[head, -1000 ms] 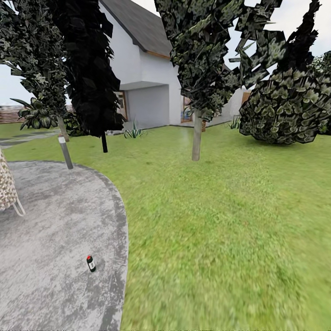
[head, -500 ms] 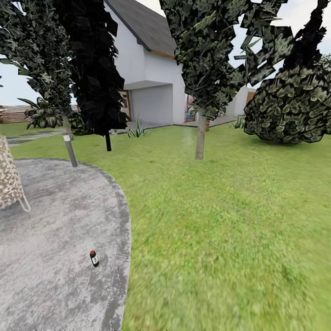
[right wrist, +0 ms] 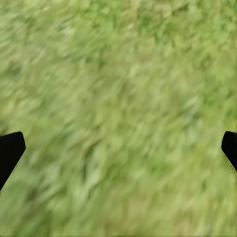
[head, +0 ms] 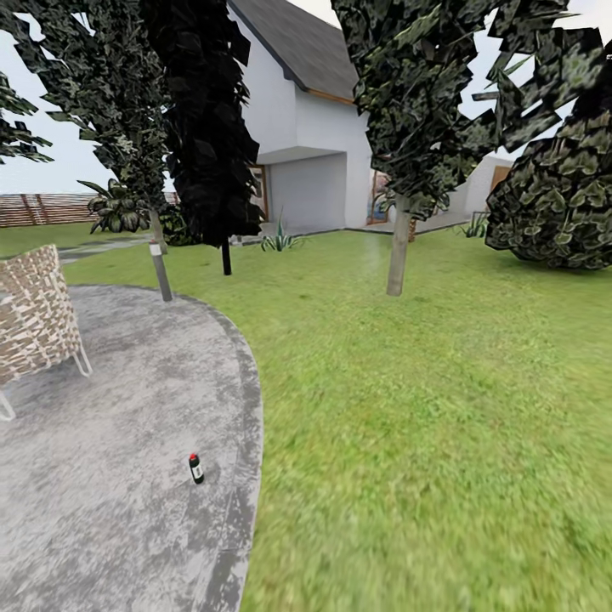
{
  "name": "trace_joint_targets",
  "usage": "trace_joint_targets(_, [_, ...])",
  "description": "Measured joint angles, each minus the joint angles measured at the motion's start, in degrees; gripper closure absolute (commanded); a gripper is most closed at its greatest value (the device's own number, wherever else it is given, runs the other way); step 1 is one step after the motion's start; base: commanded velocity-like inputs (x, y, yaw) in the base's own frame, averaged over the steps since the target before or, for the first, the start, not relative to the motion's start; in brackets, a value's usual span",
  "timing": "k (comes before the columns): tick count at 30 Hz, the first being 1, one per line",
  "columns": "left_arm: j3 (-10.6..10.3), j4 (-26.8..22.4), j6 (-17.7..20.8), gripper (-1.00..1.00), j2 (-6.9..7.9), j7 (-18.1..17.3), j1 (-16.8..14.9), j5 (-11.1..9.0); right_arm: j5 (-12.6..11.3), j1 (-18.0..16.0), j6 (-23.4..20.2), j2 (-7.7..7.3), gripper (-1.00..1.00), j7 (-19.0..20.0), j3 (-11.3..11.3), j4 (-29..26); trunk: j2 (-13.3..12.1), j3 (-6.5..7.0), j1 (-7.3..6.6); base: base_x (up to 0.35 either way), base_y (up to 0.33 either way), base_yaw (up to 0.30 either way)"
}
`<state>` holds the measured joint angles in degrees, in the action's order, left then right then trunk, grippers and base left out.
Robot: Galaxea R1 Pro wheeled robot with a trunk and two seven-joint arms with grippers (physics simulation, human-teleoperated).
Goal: In the garden, pick up the pesticide atomizer on the floor and spray pesticide onto both trees until each tree trunk is fully covered.
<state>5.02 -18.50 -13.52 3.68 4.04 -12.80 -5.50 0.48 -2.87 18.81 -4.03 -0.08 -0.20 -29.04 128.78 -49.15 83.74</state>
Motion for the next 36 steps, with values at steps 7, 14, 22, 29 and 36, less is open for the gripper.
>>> trace_joint_targets(7, [0.0, 0.1, 0.0, -1.00, -0.08, 0.0, 0.0, 0.0, 0.0, 0.0, 0.0, 0.06, -1.00, 0.0, 0.0, 0.0, 0.0, 0.00, 0.00, 0.334, 0.000, 0.000])
trace_joint_targets(14, [0.0, 0.2, 0.0, -1.00, -0.08, 0.0, 0.0, 0.0, 0.0, 0.0, 0.0, 0.02, -1.00, 0.0, 0.1, 0.1, 0.0, 0.00, 0.00, 0.336, 0.000, 0.000])
trace_joint_targets(22, [0.0, 0.1, -0.1, -1.00, -0.08, 0.0, 0.0, -0.1, 0.0, 0.0, 0.0, 0.03, -1.00, 0.0, 0.2, 0.1, 0.0, 0.00, 0.00, 0.336, 0.037, 0.175])
trace_joint_targets(29, [0.0, 0.0, -0.1, -1.00, -0.04, 0.0, 0.0, -0.1, 0.0, 0.0, 0.0, 0.03, -1.00, 0.0, 0.2, 0.0, 0.0, 0.00, 0.00, 0.326, 0.091, 0.276])
trace_joint_targets(36, [0.0, 0.0, -0.1, -1.00, -0.04, 0.0, 0.0, -0.1, 0.0, 0.0, 0.0, 0.03, -1.00, 0.0, 0.2, 0.0, 0.0, 0.00, 0.03, 0.160, 0.051, 0.267])
